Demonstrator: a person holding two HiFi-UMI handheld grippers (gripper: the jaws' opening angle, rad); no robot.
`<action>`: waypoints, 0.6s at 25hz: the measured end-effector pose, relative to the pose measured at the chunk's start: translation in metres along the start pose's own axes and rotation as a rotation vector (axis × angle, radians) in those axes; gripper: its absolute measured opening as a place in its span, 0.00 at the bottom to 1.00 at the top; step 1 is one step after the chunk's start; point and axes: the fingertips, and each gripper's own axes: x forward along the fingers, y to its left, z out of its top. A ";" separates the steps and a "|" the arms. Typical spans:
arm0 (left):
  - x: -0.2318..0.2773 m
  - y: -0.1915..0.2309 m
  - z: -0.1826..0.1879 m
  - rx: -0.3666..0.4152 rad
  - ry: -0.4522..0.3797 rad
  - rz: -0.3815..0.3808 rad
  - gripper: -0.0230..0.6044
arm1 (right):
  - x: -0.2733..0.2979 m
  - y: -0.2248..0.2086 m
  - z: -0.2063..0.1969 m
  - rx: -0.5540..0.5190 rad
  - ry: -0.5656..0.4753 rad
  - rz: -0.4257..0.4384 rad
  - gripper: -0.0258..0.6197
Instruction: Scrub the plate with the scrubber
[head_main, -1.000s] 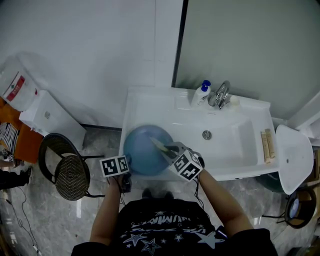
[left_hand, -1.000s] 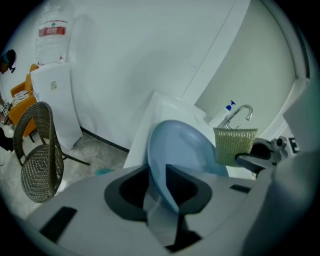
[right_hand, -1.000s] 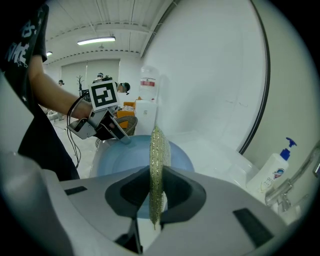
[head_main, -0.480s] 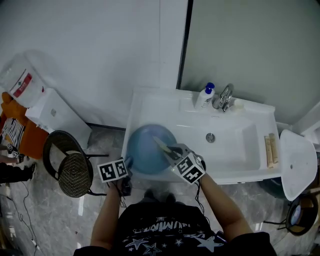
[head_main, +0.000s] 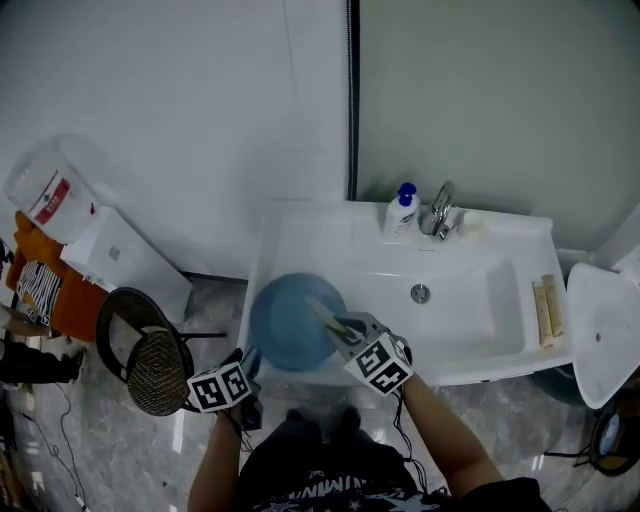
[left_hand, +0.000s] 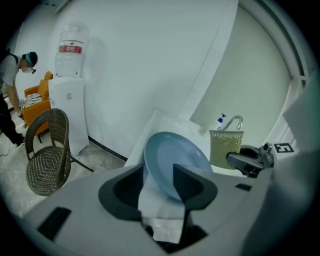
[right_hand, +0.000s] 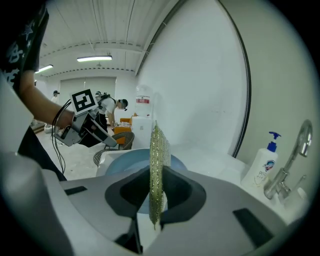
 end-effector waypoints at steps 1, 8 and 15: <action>0.000 0.000 -0.001 0.002 -0.001 -0.001 0.33 | -0.004 -0.002 0.000 0.008 -0.003 -0.007 0.15; -0.003 0.005 -0.004 0.094 0.017 -0.049 0.33 | -0.030 -0.008 -0.008 0.076 0.019 -0.143 0.15; -0.026 0.004 -0.007 0.164 0.014 -0.193 0.28 | -0.057 0.015 0.001 0.149 0.015 -0.306 0.15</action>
